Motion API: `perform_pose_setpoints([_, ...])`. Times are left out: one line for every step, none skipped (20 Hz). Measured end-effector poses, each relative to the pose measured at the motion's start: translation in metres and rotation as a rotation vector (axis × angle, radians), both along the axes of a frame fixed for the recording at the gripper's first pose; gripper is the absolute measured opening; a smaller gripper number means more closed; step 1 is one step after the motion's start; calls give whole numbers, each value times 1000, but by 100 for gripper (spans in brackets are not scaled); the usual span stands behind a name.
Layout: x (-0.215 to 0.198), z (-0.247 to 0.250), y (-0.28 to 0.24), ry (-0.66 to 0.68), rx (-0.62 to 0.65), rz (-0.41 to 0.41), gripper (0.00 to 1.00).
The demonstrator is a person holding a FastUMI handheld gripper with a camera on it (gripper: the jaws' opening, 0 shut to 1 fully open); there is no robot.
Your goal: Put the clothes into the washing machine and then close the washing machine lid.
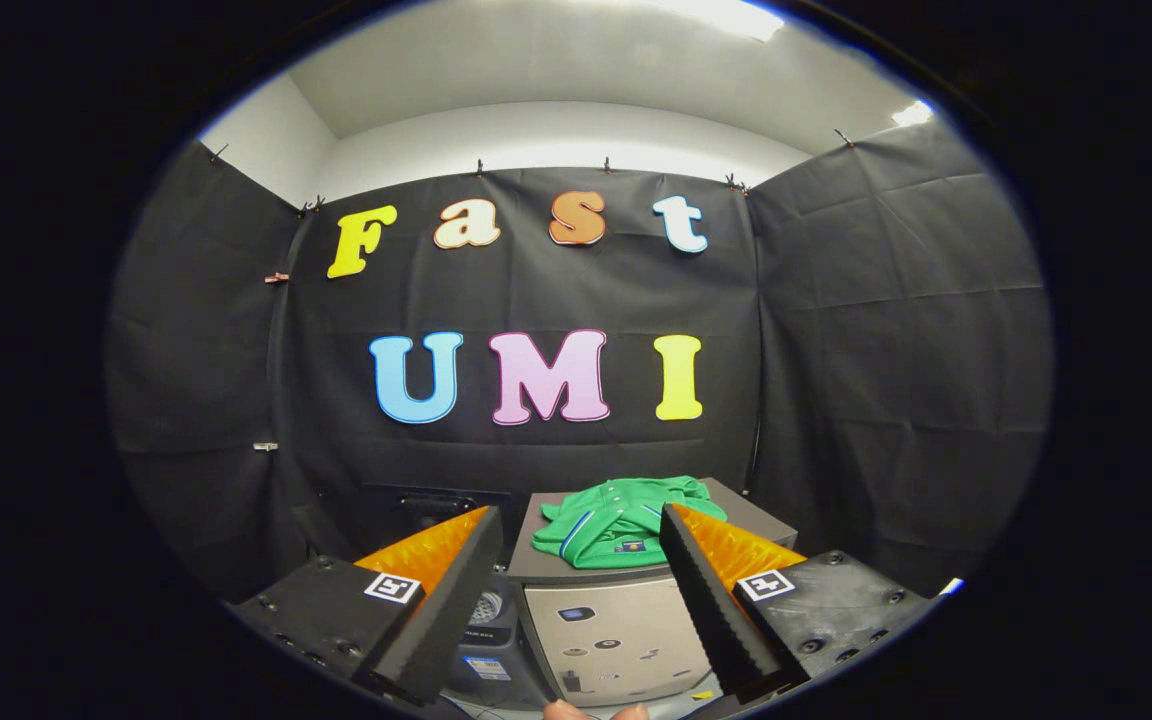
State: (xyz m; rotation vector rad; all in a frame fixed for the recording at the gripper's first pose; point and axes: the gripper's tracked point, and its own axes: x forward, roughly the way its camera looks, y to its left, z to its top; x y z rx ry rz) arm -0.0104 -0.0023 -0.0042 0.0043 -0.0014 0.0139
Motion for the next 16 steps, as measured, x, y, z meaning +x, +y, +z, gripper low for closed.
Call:
perform_pose_setpoints([1, -2, -2, 4, 1, -1, 99])
perform_pose_setpoints([1, -3, -2, 6, 3, 2, 99])
perform_pose_setpoints([1, -4, -2, 9, 6, 7, 99])
perform_pose_setpoints([3, -3, -1, 9, 9, 12, 99])
perform_pose_setpoints([6, -4, -1, 9, 11, 17, 99])
perform_pose_setpoints([11, -4, -2, 11, 8, 23, 99])
perform_pose_setpoints([18, -6, -4, 23, 6, 20, 99])
perform_pose_setpoints([26, -9, -8, 36, 5, 15, 99])
perform_pose_setpoints([35, -11, -10, 52, 5, 13, 99])
perform_pose_setpoints([44, -13, -14, 68, 4, 8, 99])
perform_pose_setpoints([54, -14, -19, 81, 4, -3, 99])
perform_pose_setpoints([66, -16, -25, 98, 7, -15, 99])
perform_pose_setpoints([78, -19, -30, 119, 10, -23, 99])
perform_pose_setpoints([89, -22, -34, 143, 17, -25, 99])
perform_pose_setpoints([101, -28, -38, 175, 25, -26, 99])
perform_pose_setpoints([112, -33, -39, 211, 40, -15, 99])
